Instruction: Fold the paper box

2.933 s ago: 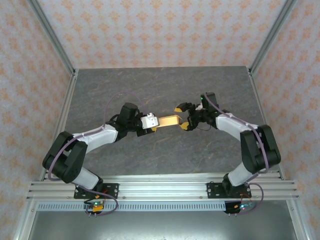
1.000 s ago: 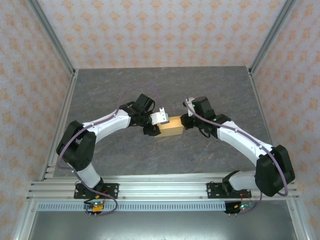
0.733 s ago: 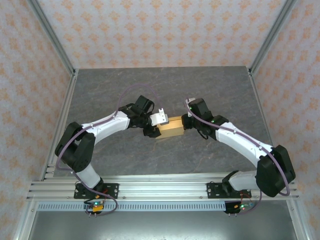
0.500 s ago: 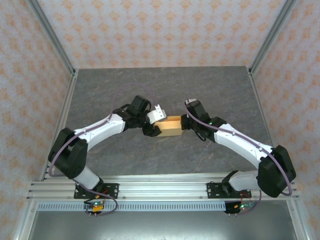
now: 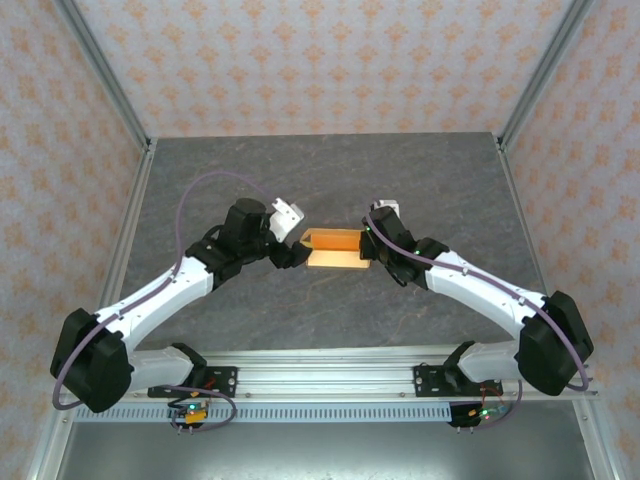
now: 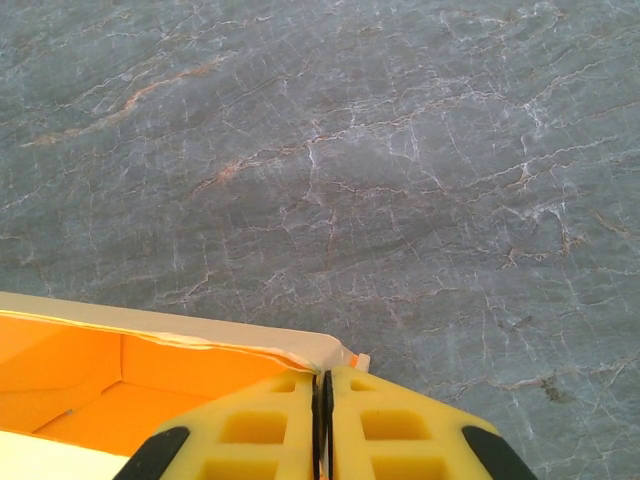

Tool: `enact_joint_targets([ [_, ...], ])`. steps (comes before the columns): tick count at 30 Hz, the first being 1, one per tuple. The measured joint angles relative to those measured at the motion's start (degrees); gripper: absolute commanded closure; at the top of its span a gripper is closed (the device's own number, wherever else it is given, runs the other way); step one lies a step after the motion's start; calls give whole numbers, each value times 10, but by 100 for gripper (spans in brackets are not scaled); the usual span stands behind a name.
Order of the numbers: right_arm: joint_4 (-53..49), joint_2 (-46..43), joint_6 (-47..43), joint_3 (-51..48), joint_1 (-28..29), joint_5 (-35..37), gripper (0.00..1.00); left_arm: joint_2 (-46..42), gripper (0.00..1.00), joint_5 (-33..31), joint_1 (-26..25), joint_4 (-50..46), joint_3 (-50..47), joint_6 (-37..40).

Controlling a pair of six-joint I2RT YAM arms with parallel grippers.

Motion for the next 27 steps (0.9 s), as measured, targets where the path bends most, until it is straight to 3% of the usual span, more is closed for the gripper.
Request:
enact_joint_targets([
  [7, 4, 9, 3, 0, 0, 5, 88, 52, 24, 27, 2, 105, -60, 11],
  [14, 4, 14, -17, 3, 0, 4, 88, 89, 24, 69, 26, 147, -72, 68],
  [20, -9, 29, -24, 20, 0, -4, 88, 151, 34, 108, 28, 148, -27, 105],
  [24, -24, 33, -7, 27, -1, -3, 88, 174, 47, 105, 29, 149, -8, 81],
  [27, -34, 37, 13, 34, -1, -4, 88, 174, 49, 96, 29, 150, -7, 63],
])
